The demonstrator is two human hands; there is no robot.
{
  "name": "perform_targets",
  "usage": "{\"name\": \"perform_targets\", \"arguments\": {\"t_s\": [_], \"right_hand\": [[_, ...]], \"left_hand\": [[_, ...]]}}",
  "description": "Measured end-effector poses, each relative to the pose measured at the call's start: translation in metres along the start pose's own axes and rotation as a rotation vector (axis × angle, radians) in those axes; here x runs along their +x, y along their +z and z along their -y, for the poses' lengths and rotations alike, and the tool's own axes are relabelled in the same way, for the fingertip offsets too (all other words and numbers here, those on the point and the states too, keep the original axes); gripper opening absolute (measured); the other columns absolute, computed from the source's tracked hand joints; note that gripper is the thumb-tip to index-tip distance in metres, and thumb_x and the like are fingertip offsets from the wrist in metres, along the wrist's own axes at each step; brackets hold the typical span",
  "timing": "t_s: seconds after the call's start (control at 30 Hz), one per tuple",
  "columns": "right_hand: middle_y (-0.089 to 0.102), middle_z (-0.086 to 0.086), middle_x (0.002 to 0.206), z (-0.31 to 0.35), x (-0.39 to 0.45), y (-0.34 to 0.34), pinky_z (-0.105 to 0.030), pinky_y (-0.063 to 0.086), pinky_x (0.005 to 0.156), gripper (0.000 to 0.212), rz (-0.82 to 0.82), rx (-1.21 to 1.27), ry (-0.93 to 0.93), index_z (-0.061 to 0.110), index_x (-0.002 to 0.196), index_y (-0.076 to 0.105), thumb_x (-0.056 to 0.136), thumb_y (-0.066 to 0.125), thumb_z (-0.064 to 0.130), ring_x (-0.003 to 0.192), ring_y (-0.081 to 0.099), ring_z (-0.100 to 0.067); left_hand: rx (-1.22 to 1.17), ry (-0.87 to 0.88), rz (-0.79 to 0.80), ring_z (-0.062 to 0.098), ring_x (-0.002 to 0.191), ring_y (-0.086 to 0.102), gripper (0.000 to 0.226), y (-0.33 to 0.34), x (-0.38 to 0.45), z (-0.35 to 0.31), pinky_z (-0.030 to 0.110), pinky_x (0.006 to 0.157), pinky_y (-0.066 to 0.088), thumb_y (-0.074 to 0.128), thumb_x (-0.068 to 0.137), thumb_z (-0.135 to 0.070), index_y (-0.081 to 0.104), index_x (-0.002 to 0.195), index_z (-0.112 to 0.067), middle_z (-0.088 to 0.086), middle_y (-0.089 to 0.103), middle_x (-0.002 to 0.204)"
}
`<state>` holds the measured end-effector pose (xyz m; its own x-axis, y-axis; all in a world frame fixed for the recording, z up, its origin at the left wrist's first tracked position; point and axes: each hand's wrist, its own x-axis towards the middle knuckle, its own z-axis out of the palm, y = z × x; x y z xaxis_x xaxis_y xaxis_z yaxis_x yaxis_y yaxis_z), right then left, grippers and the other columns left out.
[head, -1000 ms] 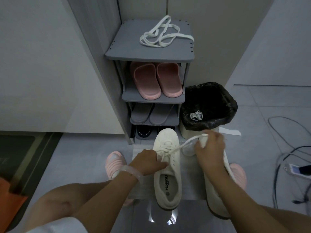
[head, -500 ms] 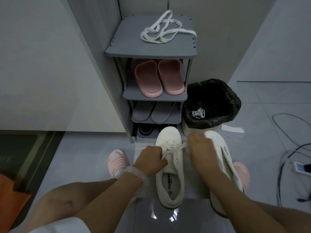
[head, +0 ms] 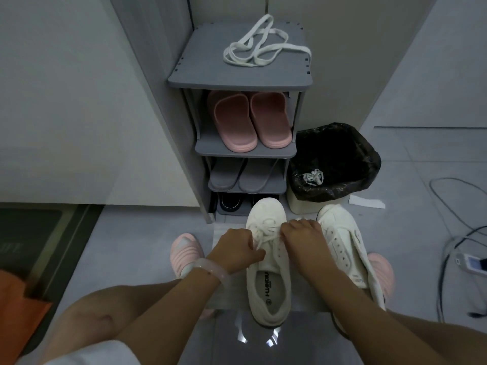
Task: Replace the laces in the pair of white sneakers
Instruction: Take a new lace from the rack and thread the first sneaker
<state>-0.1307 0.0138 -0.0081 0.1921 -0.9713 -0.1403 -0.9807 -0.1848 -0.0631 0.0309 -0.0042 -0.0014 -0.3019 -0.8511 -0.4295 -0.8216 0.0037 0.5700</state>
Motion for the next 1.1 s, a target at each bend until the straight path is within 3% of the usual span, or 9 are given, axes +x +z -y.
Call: {"name": "perform_targets", "arguments": {"t_s": [0.1, 0.23, 0.37, 0.5, 0.63, 0.7, 0.83, 0.9, 1.1], "right_hand": [[0.061, -0.004, 0.1, 0.0, -0.001, -0.012, -0.034, 0.035, 0.09, 0.016, -0.038, 0.024, -0.012, 0.014, 0.1, 0.057, 0.088, 0.047, 0.008, 0.099, 0.055, -0.025], [0.06, -0.014, 0.064, -0.02, -0.004, -0.035, -0.036, 0.044, 0.055, 0.024, -0.316, 0.059, 0.184, 0.004, 0.069, 0.059, 0.055, 0.072, -0.01, 0.058, 0.059, -0.033], [0.062, -0.01, 0.094, -0.04, -0.009, -0.039, -0.037, 0.034, 0.079, 0.014, -0.228, 0.125, 0.434, 0.007, 0.094, 0.058, 0.086, 0.049, 0.0, 0.09, 0.055, -0.032], [0.065, 0.003, 0.101, -0.025, -0.005, -0.031, -0.03, 0.032, 0.088, 0.018, -0.035, 0.115, 0.156, 0.023, 0.104, 0.056, 0.094, 0.041, 0.02, 0.096, 0.059, -0.018], [0.062, -0.005, 0.113, -0.021, -0.006, -0.03, -0.029, 0.037, 0.084, 0.024, 0.265, 0.255, 0.055, 0.022, 0.117, 0.054, 0.094, 0.047, 0.026, 0.107, 0.055, -0.023], [0.063, -0.006, 0.113, -0.019, -0.006, -0.034, -0.031, 0.039, 0.086, 0.026, 0.166, 0.374, 0.035, 0.019, 0.118, 0.055, 0.093, 0.05, 0.02, 0.105, 0.057, -0.024], [0.066, -0.01, 0.096, -0.011, -0.002, -0.051, -0.038, 0.038, 0.083, 0.029, -0.422, 0.494, 0.119, 0.008, 0.102, 0.064, 0.086, 0.041, 0.014, 0.088, 0.058, -0.03], [0.064, -0.012, 0.093, -0.009, -0.002, -0.053, -0.038, 0.035, 0.08, 0.024, -0.531, 0.46, 0.168, 0.008, 0.1, 0.065, 0.086, 0.046, 0.008, 0.085, 0.057, -0.033], [0.043, -0.004, 0.128, -0.005, -0.006, -0.026, -0.035, 0.033, 0.097, 0.038, -0.074, 0.264, 0.21, 0.023, 0.129, 0.047, 0.091, 0.047, 0.022, 0.117, 0.041, -0.023]], "left_hand": [[-0.013, 0.004, 0.021, 0.015, 0.063, 0.056, 0.028, -0.001, 0.002, 0.0, 0.031, 0.066, 0.049, 0.062, 0.082, -0.023, 0.046, 0.063, -0.01, 0.005, 0.056, 0.067], [-0.098, -0.037, 0.073, 0.014, 0.06, 0.058, 0.029, -0.002, 0.002, 0.002, 0.026, 0.062, 0.049, 0.061, 0.081, -0.017, 0.043, 0.059, -0.015, 0.002, 0.056, 0.062], [-0.105, -0.045, 0.081, 0.018, 0.065, 0.06, 0.026, -0.003, 0.001, 0.0, 0.03, 0.068, 0.052, 0.06, 0.081, -0.016, 0.043, 0.061, -0.015, 0.003, 0.056, 0.065], [-0.01, 0.014, 0.015, 0.021, 0.076, 0.057, 0.02, 0.001, -0.003, -0.004, 0.032, 0.07, 0.047, 0.06, 0.083, -0.026, 0.047, 0.091, -0.014, 0.003, 0.057, 0.081], [0.241, 0.203, -0.096, 0.024, 0.1, 0.056, 0.039, 0.006, -0.002, -0.009, 0.035, 0.081, 0.046, 0.054, 0.087, -0.03, 0.044, 0.124, -0.018, 0.007, 0.056, 0.108], [0.256, 0.205, -0.096, 0.023, 0.104, 0.054, 0.04, 0.007, 0.0, -0.009, 0.034, 0.084, 0.045, 0.053, 0.088, -0.031, 0.047, 0.126, -0.02, 0.006, 0.053, 0.114], [0.146, 0.182, -0.086, 0.021, 0.1, 0.052, 0.039, 0.011, 0.003, -0.009, 0.025, 0.075, 0.039, 0.056, 0.084, -0.023, 0.049, 0.123, -0.016, 0.007, 0.051, 0.11], [0.082, 0.182, -0.085, 0.017, 0.092, 0.05, 0.034, 0.011, 0.006, -0.008, 0.019, 0.069, 0.033, 0.058, 0.084, -0.021, 0.053, 0.117, -0.015, 0.006, 0.05, 0.104], [-0.058, 0.171, -0.101, 0.01, 0.085, 0.045, 0.016, 0.007, 0.017, -0.005, 0.009, 0.065, 0.031, 0.05, 0.091, -0.011, 0.061, 0.1, -0.004, 0.001, 0.048, 0.091]]}}
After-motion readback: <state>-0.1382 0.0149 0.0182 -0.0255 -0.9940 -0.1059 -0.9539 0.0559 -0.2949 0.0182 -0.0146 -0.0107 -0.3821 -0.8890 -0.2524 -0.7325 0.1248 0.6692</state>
